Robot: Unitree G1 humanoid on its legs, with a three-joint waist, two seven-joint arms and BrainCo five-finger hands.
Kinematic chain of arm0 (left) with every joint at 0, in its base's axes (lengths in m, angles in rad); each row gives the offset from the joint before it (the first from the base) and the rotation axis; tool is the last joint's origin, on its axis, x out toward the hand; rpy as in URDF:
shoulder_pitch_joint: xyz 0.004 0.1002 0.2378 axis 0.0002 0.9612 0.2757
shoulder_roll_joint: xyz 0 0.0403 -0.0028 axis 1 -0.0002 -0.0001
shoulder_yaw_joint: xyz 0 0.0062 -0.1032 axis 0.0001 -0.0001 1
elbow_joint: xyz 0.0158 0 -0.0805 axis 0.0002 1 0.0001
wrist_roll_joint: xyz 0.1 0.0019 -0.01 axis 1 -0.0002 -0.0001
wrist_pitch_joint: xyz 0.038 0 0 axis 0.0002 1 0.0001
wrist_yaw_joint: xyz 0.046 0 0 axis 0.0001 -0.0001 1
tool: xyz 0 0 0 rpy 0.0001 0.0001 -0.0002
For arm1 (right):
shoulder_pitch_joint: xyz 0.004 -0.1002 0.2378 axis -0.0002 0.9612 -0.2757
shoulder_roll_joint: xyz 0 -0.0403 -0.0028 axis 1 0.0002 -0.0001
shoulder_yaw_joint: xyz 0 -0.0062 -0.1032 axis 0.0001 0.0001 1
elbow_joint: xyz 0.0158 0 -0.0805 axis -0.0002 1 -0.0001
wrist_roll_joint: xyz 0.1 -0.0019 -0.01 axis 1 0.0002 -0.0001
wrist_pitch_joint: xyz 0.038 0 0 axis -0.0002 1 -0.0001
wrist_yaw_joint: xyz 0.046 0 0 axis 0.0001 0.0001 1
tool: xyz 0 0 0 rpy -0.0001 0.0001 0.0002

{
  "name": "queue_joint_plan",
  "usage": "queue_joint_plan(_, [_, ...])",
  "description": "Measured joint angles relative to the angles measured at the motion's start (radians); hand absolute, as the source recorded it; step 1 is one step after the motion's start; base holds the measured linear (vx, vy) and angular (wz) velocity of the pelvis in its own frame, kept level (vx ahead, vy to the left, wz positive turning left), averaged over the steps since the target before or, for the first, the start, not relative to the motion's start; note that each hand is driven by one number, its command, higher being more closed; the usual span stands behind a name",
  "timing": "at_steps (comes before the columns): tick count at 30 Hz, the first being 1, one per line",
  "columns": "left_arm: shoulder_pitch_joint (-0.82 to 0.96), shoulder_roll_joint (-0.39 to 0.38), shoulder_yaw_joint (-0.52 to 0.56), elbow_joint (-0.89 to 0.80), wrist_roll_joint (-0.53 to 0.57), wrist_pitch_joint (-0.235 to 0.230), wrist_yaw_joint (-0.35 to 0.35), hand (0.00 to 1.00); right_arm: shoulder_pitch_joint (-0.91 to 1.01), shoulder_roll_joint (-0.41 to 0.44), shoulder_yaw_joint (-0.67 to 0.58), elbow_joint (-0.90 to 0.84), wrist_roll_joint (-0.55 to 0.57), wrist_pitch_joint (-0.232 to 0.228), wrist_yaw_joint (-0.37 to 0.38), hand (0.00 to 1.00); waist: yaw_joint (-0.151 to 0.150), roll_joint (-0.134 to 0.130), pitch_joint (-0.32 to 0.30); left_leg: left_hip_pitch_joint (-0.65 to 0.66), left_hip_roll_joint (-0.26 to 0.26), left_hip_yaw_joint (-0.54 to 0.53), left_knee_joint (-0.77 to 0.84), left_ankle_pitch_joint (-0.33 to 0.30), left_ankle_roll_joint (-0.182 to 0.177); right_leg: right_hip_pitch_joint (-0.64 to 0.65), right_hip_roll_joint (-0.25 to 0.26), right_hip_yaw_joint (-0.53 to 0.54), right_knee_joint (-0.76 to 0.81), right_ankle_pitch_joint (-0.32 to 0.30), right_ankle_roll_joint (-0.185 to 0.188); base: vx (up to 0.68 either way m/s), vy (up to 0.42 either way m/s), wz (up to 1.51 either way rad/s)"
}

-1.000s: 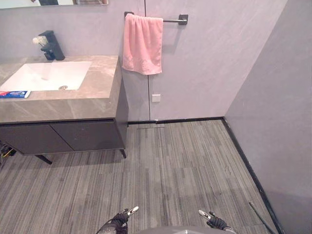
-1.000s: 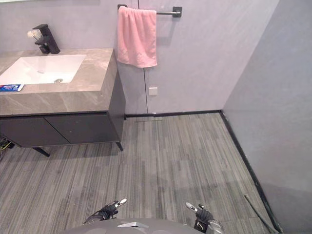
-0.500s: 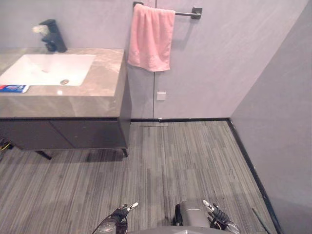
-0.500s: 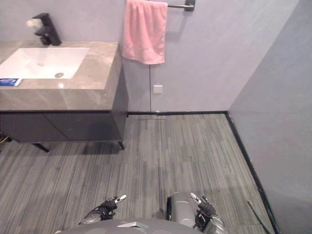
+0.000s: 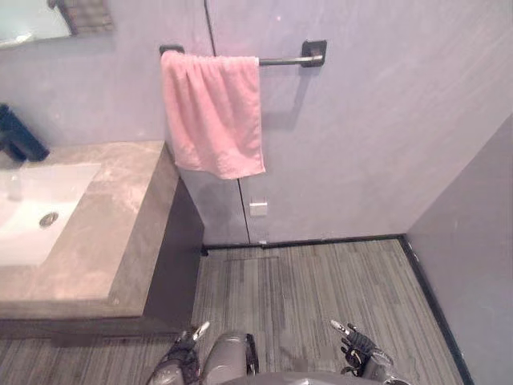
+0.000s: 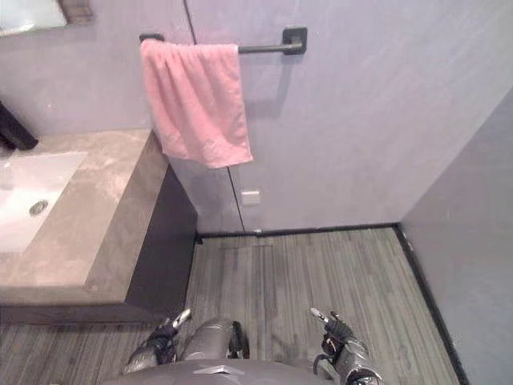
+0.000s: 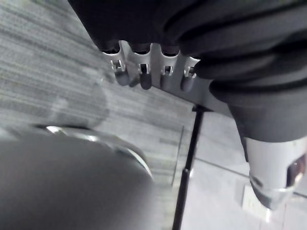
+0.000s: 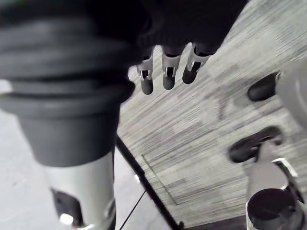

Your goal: Organize washtable

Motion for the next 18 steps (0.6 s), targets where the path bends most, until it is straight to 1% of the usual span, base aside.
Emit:
queue_joint_plan(1, [0.024, 0.005, -0.001, 0.019, 0.0, 0.002, 0.003, 0.0, 0.006, 0.001, 0.001, -0.005, 0.0, 0.001, 0.0, 0.0, 0.001, 0.004, -0.005, -0.009, -0.01, -0.048, -0.077, 0.055, 0.008, 0.03, -0.012, 0.019, 0.007, -0.04, 0.011, 0.39, 0.037, -0.4])
queue_joint_plan(2, [0.046, 0.002, 0.004, 0.034, -0.001, 0.008, 0.002, 0.0, 0.014, 0.004, 0.007, -0.006, -0.001, 0.002, -0.001, 0.0, 0.002, -0.001, -0.017, -0.009, -0.022, -0.054, -0.075, 0.09, 0.013, 0.05, -0.034, 0.034, 0.017, -0.067, 0.029, 0.68, 0.088, -0.36])
queue_joint_plan(3, [0.074, 0.002, 0.013, 0.053, 0.0, 0.015, 0.004, 0.0, 0.034, -0.001, 0.01, -0.01, -0.001, 0.002, 0.0, 0.0, 0.003, -0.009, -0.057, 0.01, -0.051, -0.045, -0.093, 0.137, 0.038, 0.07, -0.064, 0.045, 0.03, -0.092, 0.059, 0.74, 0.104, -0.24])
queue_joint_plan(4, [0.083, 0.001, 0.012, 0.059, 0.0, 0.016, 0.005, 0.0, 0.038, -0.006, 0.01, -0.012, -0.001, 0.002, -0.001, 0.0, 0.007, -0.008, -0.07, 0.026, -0.059, -0.042, -0.109, 0.208, 0.069, 0.067, -0.074, 0.053, 0.064, -0.101, 0.074, 0.72, 0.126, -0.24])
queue_joint_plan(5, [0.081, 0.017, 0.01, 0.079, 0.0, 0.016, 0.005, 0.0, 0.037, -0.006, 0.007, -0.013, -0.001, 0.001, 0.0, 0.0, 0.011, -0.022, -0.074, 0.075, -0.092, -0.018, -0.125, 0.253, 0.092, 0.035, -0.099, 0.074, 0.214, -0.111, 0.097, 0.59, 0.104, -0.14])
queue_joint_plan(6, [0.073, 0.034, 0.003, 0.091, -0.001, 0.016, 0.006, 0.0, 0.035, 0.01, -0.001, -0.015, 0.0, 0.001, 0.001, 0.0, 0.01, -0.046, -0.076, 0.139, -0.123, -0.011, -0.177, 0.24, 0.109, -0.046, -0.108, 0.071, 0.434, -0.065, 0.166, 0.48, 0.094, -0.04])
queue_joint_plan(7, [0.065, 0.041, -0.007, 0.088, -0.001, 0.015, 0.007, 0.0, 0.037, 0.02, -0.005, -0.017, 0.0, 0.001, 0.002, 0.0, 0.007, -0.055, -0.071, 0.167, -0.131, -0.012, -0.195, 0.235, 0.117, -0.09, -0.114, 0.073, 0.55, -0.022, 0.187, 0.42, 0.065, 0.15])
queue_joint_plan(8, [0.037, 0.055, -0.033, 0.092, -0.002, 0.016, 0.011, 0.0, 0.03, 0.035, -0.008, -0.016, 0.0, 0.001, 0.008, 0.0, -0.002, -0.063, -0.065, 0.218, -0.145, -0.025, -0.205, 0.223, 0.132, -0.172, -0.122, 0.056, 0.742, 0.02, 0.194, 0.36, 0.054, 0.19])
queue_joint_plan(9, [0.028, 0.062, -0.061, 0.09, -0.005, 0.015, 0.012, 0.0, 0.031, 0.039, -0.008, -0.016, 0.0, 0.001, 0.011, 0.0, -0.004, -0.062, -0.06, 0.251, -0.148, -0.033, -0.212, 0.22, 0.136, -0.197, -0.128, 0.052, 0.781, 0.018, 0.192, 0.47, 0.039, 0.19])
queue_joint_plan(10, [0.011, 0.068, -0.099, 0.091, -0.009, 0.012, 0.013, 0.0, 0.035, 0.042, -0.007, -0.015, 0.0, 0.001, 0.013, 0.0, -0.006, -0.056, -0.047, 0.332, -0.145, -0.039, -0.239, 0.218, 0.138, -0.205, -0.148, 0.034, 0.792, 0.001, 0.167, 0.34, 0.006, 0.06])
queue_joint_plan(11, [0.006, 0.069, -0.113, 0.091, -0.009, 0.012, 0.013, 0.0, 0.039, 0.041, -0.007, -0.015, 0.0, 0.0, 0.013, 0.0, -0.008, -0.051, -0.041, 0.372, -0.14, -0.04, -0.255, 0.216, 0.142, -0.208, -0.164, 0.016, 0.779, -0.012, 0.153, 0.16, 0.07, -0.06])
queue_joint_plan(12, [-0.002, 0.067, -0.14, 0.089, -0.01, 0.007, 0.015, 0.0, 0.042, 0.039, 0.002, -0.017, 0.0, -0.003, 0.012, 0.0, -0.015, -0.027, -0.042, 0.435, -0.119, -0.038, -0.307, 0.205, 0.147, -0.239, -0.197, -0.03, 0.691, -0.029, 0.129, -0.09, 0.11, -0.03])
queue_joint_plan(13, [-0.012, 0.068, -0.158, 0.088, -0.01, 0.002, 0.017, 0.0, 0.038, 0.037, 0.004, -0.017, 0.0, -0.008, 0.012, 0.0, -0.022, -0.023, -0.043, 0.456, -0.104, -0.041, -0.326, 0.186, 0.133, -0.256, -0.204, -0.044, 0.591, -0.031, 0.135, -0.23, 0.141, 0.02])
queue_joint_plan(14, [-0.02, 0.069, -0.165, 0.088, -0.01, 0.0, 0.017, 0.0, 0.039, 0.038, 0.004, -0.017, 0.0, -0.009, 0.012, 0.0, -0.026, -0.024, -0.046, 0.457, -0.097, -0.043, -0.33, 0.169, 0.122, -0.267, -0.206, -0.049, 0.532, -0.027, 0.143, -0.33, 0.095, 0.25])
queue_joint_plan(15, [-0.045, 0.084, -0.173, 0.088, -0.011, -0.006, 0.016, 0.0, 0.039, 0.048, 0.01, -0.013, 0.0, -0.007, 0.011, 0.0, -0.035, -0.062, -0.044, 0.446, -0.104, -0.046, -0.335, 0.142, 0.103, -0.284, -0.218, -0.026, 0.329, -0.002, 0.18, -0.35, 0.034, 0.27])
queue_joint_plan(16, [-0.05, 0.094, -0.192, 0.083, -0.013, -0.009, 0.017, 0.0, 0.048, 0.051, 0.018, -0.005, 0.0, -0.006, 0.011, 0.0, -0.04, -0.084, -0.051, 0.434, -0.113, -0.06, -0.327, 0.128, 0.093, -0.286, -0.218, 0.005, 0.199, 0.056, 0.188, -0.32, -0.055, 0.32])
queue_joint_plan(17, [-0.061, 0.103, -0.212, 0.087, -0.017, -0.008, 0.016, 0.0, 0.057, 0.047, 0.029, -0.006, 0.0, -0.007, 0.011, 0.0, -0.045, -0.101, -0.055, 0.428, -0.124, -0.071, -0.315, 0.115, 0.082, -0.286, -0.221, 0.02, 0.143, 0.131, 0.177, -0.12, -0.144, 0.32])
queue_joint_plan(18, [-0.07, 0.1, -0.228, 0.099, -0.019, -0.006, 0.018, 0.0, 0.069, 0.03, 0.032, -0.002, 0.0, -0.005, 0.009, 0.0, -0.051, -0.089, -0.054, 0.435, -0.118, -0.089, -0.312, 0.111, 0.076, -0.273, -0.221, 0.005, 0.145, 0.141, 0.183, 0.02, -0.193, 0.34])
